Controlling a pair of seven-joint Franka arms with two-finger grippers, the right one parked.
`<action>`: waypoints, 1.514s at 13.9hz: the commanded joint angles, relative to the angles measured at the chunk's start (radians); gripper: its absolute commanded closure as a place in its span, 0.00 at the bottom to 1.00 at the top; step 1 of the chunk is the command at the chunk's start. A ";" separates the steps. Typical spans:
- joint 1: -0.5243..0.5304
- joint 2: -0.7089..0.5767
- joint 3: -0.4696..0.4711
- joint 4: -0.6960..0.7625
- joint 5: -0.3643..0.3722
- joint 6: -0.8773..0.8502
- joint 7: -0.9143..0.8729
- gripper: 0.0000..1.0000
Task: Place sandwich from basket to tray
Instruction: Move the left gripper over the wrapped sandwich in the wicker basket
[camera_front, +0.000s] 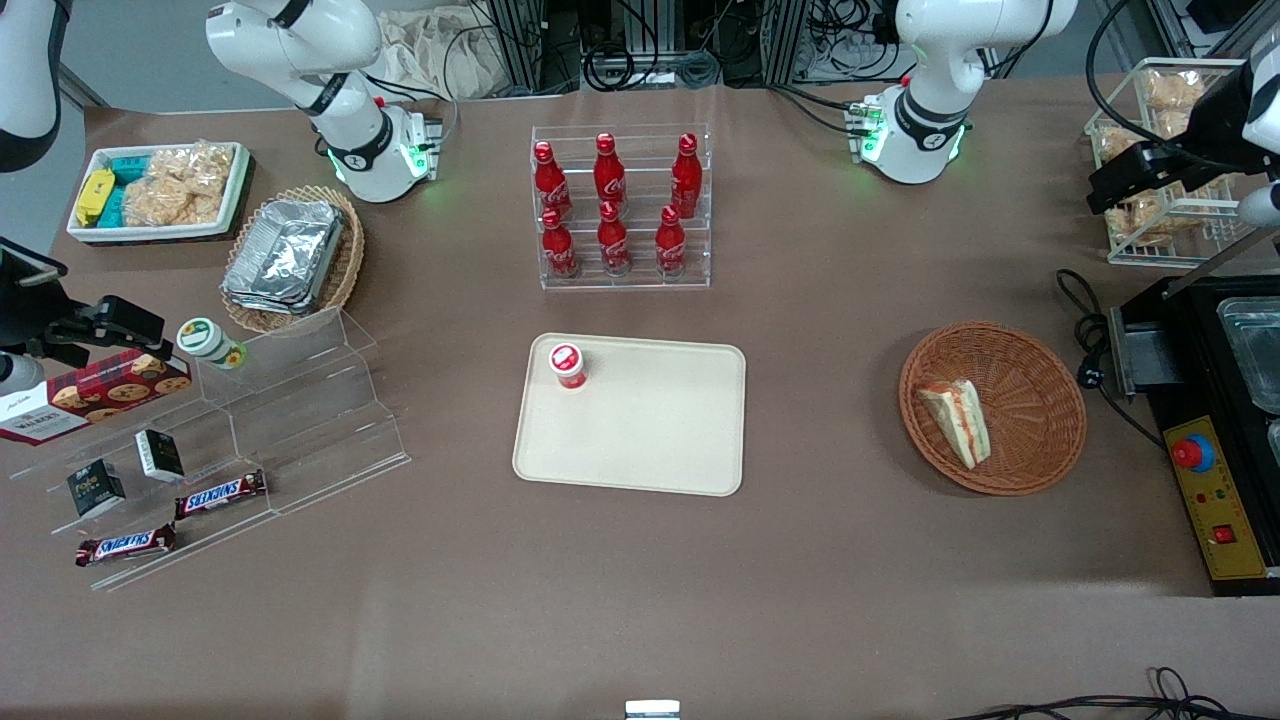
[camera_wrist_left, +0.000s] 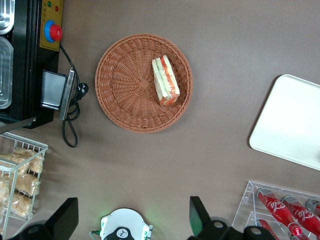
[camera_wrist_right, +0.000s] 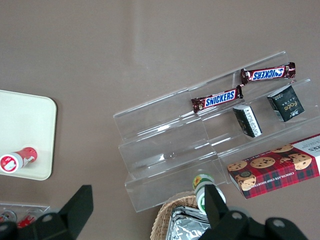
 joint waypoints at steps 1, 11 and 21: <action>-0.004 -0.012 0.013 -0.012 -0.004 0.004 0.024 0.00; -0.009 0.178 0.013 -0.179 0.039 0.313 -0.100 0.00; -0.020 0.351 0.009 -0.483 0.087 0.863 -0.278 0.00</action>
